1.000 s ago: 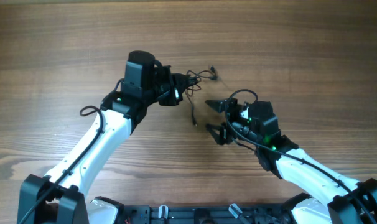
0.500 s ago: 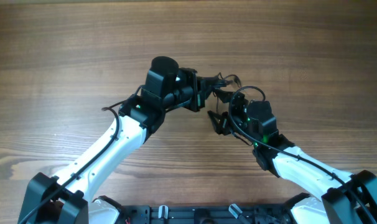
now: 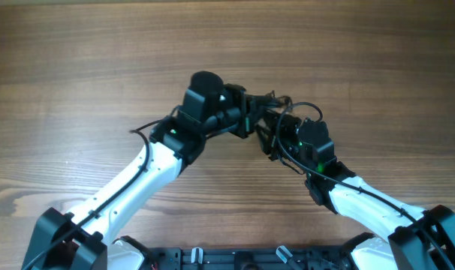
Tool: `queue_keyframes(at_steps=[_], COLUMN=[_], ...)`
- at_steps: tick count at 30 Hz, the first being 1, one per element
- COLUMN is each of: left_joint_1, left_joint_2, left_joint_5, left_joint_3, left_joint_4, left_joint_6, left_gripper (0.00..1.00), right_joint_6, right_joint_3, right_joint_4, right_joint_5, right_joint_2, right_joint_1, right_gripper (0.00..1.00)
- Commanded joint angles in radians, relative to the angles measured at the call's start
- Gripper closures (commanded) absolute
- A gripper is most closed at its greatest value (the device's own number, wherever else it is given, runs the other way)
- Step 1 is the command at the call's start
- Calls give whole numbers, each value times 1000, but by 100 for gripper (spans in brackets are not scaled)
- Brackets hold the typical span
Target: Untangle cables
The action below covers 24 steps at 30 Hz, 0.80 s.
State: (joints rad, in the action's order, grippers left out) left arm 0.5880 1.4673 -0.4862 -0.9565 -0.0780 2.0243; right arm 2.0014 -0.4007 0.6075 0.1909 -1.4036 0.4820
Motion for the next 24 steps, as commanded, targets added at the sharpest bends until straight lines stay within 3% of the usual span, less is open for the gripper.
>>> queue_keyframes(at_steps=[1, 2, 4, 7, 10, 15, 24], left_joint_1=[39, 39, 24, -48, -150, -311, -450], left_joint_2=[-18, -18, -18, -18, -18, -18, -18], left_joint_5=[32, 32, 43, 49, 14, -121, -239], left_joint_3=[-19, -19, -19, -19, -19, -19, -19], left_joint_4=[-20, -20, -21, -21, -61, -219, -261], left_joint_6=[157, 157, 157, 151, 74, -98, -247], left_gripper=[96, 96, 96, 96, 96, 96, 96], right_joint_6=[-19, -47, -221, -671, -943, -976, -980], right_joint_3=[-5, -5, -5, -5, -5, -5, -5], right_joint_4=[-14, -17, -18, -32, -143, -389, -371], right_joint_5=[20, 20, 20, 90, 189, 149, 146], right_joint_2=[-13, -13, -13, -13, -13, -13, -13], right_joint_1=[1, 1, 1, 1, 1, 1, 1], right_gripper=[88, 96, 96, 96, 96, 96, 90])
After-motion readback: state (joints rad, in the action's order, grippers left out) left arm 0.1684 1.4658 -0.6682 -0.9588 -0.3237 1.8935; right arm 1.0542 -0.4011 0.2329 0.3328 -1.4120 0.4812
